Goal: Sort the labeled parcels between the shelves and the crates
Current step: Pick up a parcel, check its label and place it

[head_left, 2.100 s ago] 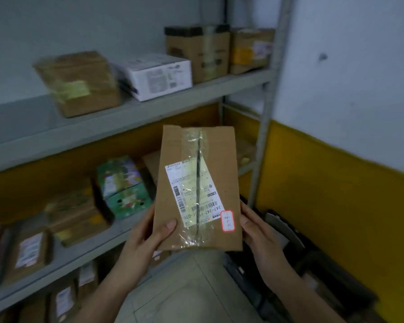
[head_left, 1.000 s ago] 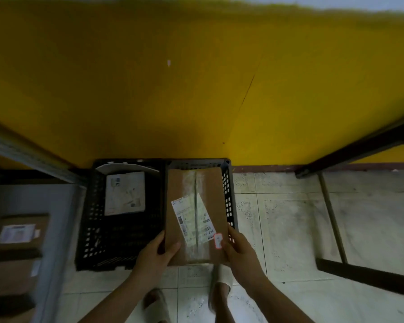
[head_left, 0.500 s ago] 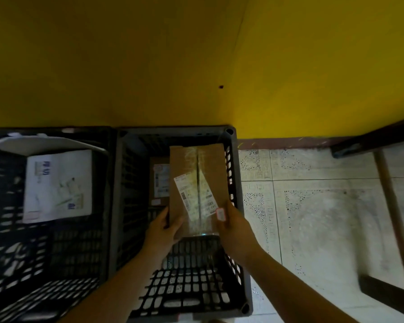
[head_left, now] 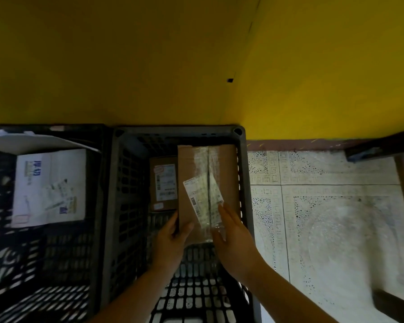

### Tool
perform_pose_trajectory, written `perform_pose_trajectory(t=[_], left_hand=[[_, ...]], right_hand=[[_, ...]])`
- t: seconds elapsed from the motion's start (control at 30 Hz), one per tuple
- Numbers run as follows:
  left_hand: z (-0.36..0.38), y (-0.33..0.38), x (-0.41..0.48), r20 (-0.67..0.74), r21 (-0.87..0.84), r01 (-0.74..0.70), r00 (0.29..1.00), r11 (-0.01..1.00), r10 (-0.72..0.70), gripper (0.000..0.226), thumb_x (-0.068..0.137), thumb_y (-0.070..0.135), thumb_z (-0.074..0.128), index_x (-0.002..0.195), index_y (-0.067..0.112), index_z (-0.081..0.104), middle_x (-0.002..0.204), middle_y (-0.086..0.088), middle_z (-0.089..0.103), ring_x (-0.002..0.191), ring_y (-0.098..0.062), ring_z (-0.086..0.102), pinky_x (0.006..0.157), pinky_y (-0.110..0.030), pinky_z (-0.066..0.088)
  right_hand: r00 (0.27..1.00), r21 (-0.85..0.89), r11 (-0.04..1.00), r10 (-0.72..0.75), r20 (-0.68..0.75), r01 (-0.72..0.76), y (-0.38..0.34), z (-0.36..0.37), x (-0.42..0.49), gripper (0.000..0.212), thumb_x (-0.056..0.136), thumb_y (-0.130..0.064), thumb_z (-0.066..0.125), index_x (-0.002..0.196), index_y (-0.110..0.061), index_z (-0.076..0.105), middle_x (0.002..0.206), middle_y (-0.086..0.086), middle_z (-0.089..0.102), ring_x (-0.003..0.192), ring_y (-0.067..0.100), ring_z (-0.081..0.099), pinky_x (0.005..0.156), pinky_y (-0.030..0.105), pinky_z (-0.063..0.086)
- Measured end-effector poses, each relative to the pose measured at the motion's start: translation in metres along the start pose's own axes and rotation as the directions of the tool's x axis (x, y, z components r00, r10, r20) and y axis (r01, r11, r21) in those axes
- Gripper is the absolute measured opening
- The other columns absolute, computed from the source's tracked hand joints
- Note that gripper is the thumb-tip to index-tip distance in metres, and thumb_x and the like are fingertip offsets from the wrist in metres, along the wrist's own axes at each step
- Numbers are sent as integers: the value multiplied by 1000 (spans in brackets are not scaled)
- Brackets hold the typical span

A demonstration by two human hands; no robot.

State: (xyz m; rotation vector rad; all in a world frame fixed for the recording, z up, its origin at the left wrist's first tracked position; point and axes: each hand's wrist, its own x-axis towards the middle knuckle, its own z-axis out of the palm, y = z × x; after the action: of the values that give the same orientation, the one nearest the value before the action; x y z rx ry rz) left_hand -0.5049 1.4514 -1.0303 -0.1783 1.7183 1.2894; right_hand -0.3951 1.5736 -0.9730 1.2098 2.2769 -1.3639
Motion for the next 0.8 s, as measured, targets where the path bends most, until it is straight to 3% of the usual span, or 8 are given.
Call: perform_pose_trajectory(t=[0.07,0.17,0.23,0.3,0.4,0.53,0.67,0.8], left_hand=[[-1,0,1,27,41,-31,999,999,30,41,83,31,73,117,53,67,124,11,72,119,-16,66,101,-51,53],[1,0,-2,32,124,-104,994,987,101,49,91,27,70,137,35,58,126,11,69,116,-10,66,98,-30,55],[0,-4,-3,27,162,-136,991,977,133,52,94,30,69,144,29,54,128,11,68,116,-6,65,95,-22,55],[1,-5,-4,33,152,-140,990,978,137,57,92,39,70,145,30,53,132,9,67,120,-11,64,100,-35,55],[-1,-15,0,40,66,-97,995,993,94,62,86,41,72,144,33,54,134,7,67,123,-16,64,103,-48,53],[-3,-21,9,73,22,-82,994,996,80,61,85,42,72,143,34,55,133,9,67,123,-16,63,105,-48,51],[1,-26,14,80,106,-96,993,990,87,64,82,56,66,143,47,48,133,13,66,123,-12,62,103,-45,53],[1,-27,12,75,163,-107,993,981,96,58,89,64,55,144,46,47,136,11,63,122,-11,62,102,-39,54]], right_hand=[[1000,-22,1000,-13,-1,13,4,3,0,65,102,-18,50,158,-25,19,164,-7,18,149,13,27,111,12,25],[997,-63,995,-78,3,78,9,10,1,70,100,-14,51,159,-27,16,165,-11,11,153,15,15,118,35,36],[992,-98,987,-126,-12,124,10,16,-1,73,98,-10,54,158,-28,17,162,-16,9,153,15,10,117,41,38],[991,-112,986,-130,-29,126,11,20,-5,75,96,-8,56,158,-27,18,161,-16,7,154,17,7,119,42,35],[994,-172,981,-101,-45,92,15,26,-11,75,94,-6,59,158,-20,21,163,-10,2,148,8,-12,122,41,25],[994,-236,967,-106,-32,95,21,30,-10,77,94,-6,60,158,-17,19,164,-9,2,148,7,-15,123,48,23],[993,-235,966,-114,-22,106,22,33,-4,82,93,-10,62,158,-19,13,166,-5,1,153,11,-10,122,53,24],[996,-271,959,-86,-25,76,32,37,-3,86,92,-13,63,160,-18,9,167,-5,-3,155,16,-5,120,53,29]])
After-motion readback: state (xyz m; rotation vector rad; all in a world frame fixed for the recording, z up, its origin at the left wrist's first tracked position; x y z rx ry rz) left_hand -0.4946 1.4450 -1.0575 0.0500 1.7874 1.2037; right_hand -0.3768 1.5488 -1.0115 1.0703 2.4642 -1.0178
